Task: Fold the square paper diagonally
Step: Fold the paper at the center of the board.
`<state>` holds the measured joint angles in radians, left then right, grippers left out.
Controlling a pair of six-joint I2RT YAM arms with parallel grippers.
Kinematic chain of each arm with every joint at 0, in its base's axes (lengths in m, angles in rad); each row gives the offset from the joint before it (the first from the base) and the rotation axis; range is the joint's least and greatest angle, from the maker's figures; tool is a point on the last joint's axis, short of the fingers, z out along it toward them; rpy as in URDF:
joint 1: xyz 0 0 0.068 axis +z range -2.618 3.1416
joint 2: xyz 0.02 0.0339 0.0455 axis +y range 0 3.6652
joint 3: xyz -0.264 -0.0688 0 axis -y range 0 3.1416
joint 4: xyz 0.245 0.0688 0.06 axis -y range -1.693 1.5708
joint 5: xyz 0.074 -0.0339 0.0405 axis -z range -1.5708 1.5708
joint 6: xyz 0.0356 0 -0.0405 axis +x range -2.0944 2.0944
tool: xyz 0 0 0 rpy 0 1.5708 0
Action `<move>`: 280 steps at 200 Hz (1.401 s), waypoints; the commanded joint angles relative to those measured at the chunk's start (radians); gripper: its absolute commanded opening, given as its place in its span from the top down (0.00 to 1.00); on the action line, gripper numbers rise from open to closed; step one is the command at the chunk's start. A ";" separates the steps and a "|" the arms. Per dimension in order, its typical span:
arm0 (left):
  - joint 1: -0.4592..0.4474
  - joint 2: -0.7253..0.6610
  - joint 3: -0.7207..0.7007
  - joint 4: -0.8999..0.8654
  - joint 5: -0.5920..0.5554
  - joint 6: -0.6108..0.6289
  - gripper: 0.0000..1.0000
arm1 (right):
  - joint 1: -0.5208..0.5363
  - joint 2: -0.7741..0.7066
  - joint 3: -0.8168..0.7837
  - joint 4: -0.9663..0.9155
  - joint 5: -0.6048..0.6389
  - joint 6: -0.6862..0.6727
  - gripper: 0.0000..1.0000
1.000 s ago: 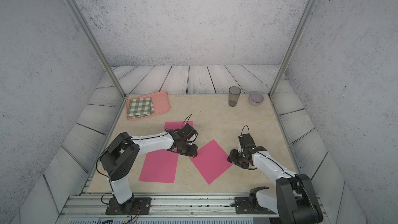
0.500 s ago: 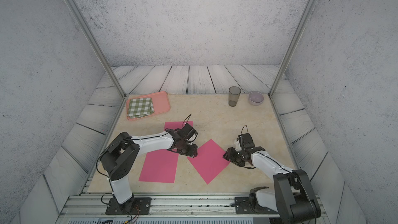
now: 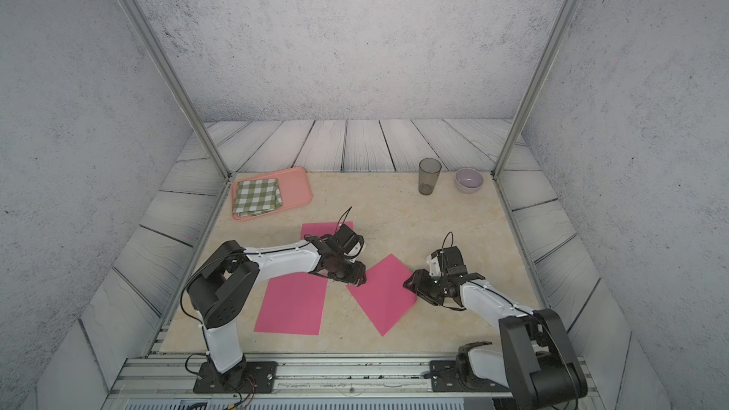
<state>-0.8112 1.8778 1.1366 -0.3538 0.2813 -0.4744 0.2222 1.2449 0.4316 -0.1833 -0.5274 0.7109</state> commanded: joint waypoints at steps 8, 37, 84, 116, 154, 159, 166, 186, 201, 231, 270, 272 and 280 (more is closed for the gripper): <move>0.001 0.084 -0.039 -0.078 -0.008 0.008 0.50 | 0.005 -0.022 -0.023 0.059 -0.055 0.059 0.40; 0.000 0.089 -0.037 -0.076 -0.005 0.010 0.50 | 0.006 -0.034 -0.025 0.098 -0.087 0.087 0.37; 0.000 0.095 -0.035 -0.073 -0.001 0.011 0.50 | 0.006 -0.080 -0.039 0.127 -0.120 0.141 0.31; 0.000 0.099 -0.032 -0.076 -0.002 0.010 0.50 | 0.005 -0.142 -0.032 0.097 -0.107 0.155 0.29; 0.000 0.117 -0.021 -0.079 0.004 0.008 0.50 | 0.006 -0.172 -0.025 0.049 -0.072 0.132 0.24; 0.000 0.118 -0.020 -0.079 0.006 0.008 0.50 | 0.006 -0.166 -0.024 0.046 -0.075 0.129 0.24; 0.001 0.121 -0.019 -0.078 0.007 0.007 0.50 | 0.007 -0.160 -0.024 0.045 -0.081 0.127 0.24; 0.000 0.123 -0.017 -0.079 0.008 0.007 0.50 | 0.007 -0.157 -0.016 0.036 -0.097 0.128 0.24; 0.000 0.128 -0.013 -0.081 0.009 0.005 0.50 | 0.007 -0.178 -0.005 0.008 -0.085 0.125 0.24; 0.000 0.134 -0.011 -0.082 0.009 0.000 0.50 | 0.011 -0.225 0.024 -0.093 -0.020 0.135 0.21; 0.000 0.136 -0.009 -0.079 0.013 -0.001 0.50 | 0.018 -0.282 0.055 -0.218 0.077 0.174 0.19; 0.000 0.136 -0.009 -0.080 0.013 -0.001 0.50 | 0.018 -0.286 0.053 -0.216 0.075 0.178 0.19; 0.000 0.137 -0.009 -0.078 0.015 -0.001 0.51 | 0.018 -0.294 0.040 -0.199 0.064 0.193 0.19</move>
<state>-0.8104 1.9182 1.1790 -0.3317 0.3149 -0.4717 0.2340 0.9894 0.4721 -0.3141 -0.5129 0.8661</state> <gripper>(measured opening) 0.499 0.809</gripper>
